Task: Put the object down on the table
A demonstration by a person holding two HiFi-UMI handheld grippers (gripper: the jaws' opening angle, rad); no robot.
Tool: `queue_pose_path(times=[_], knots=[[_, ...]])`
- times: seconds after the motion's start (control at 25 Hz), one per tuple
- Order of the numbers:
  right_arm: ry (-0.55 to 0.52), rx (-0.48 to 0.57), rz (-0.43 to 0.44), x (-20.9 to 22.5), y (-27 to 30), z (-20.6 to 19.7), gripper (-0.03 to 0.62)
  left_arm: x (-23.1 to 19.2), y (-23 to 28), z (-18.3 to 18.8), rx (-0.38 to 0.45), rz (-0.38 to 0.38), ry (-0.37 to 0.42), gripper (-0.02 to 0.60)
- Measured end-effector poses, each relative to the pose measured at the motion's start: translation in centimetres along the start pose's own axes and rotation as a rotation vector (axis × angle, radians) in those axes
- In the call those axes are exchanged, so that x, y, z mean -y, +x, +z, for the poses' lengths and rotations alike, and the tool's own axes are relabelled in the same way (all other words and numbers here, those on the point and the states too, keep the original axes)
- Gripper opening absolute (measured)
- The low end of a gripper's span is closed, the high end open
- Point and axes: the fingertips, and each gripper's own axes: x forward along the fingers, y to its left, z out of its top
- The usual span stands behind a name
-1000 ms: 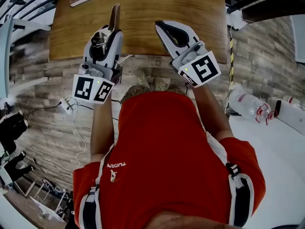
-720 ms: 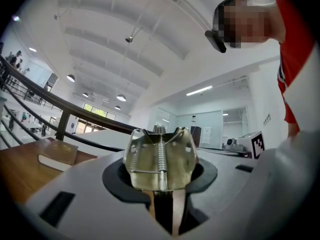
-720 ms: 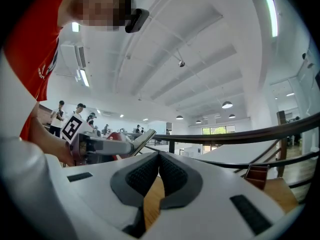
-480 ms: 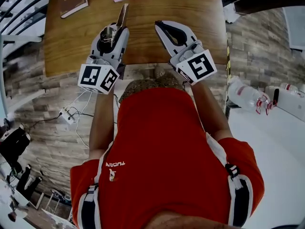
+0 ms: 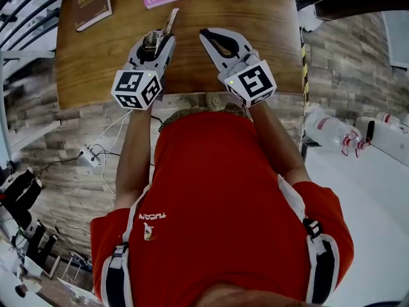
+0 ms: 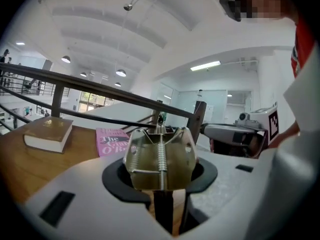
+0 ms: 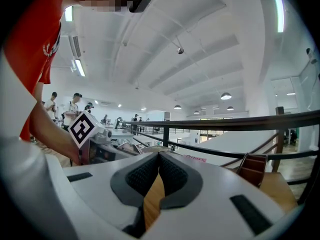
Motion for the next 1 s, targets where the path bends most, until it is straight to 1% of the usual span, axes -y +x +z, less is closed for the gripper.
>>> queue_pose_path(times=[0.32, 0.64, 0.8, 1.0], knots=[[0.030, -0.035, 0.007, 1.4, 1.0, -1.6, 0.025, -2.6, 3.9, -5.3, -0.215, 0.033, -0.015, 0.166], [0.032, -0.064, 0.022, 1.7, 1.5, -2.4, 0.025, -4.1, 5.9, -9.2, -0.382, 0.057, -0.034, 0.167], [0.034, -0.070, 0.020, 1.9, 1.1, -2.6, 0.025, -4.3, 6.1, -10.8, -0.449, 0.078, -0.038, 0.169], [0.042, -0.077, 0.013, 2.1, 1.0, -3.1, 0.025, -4.8, 6.3, -12.1, -0.501, 0.092, -0.035, 0.170]])
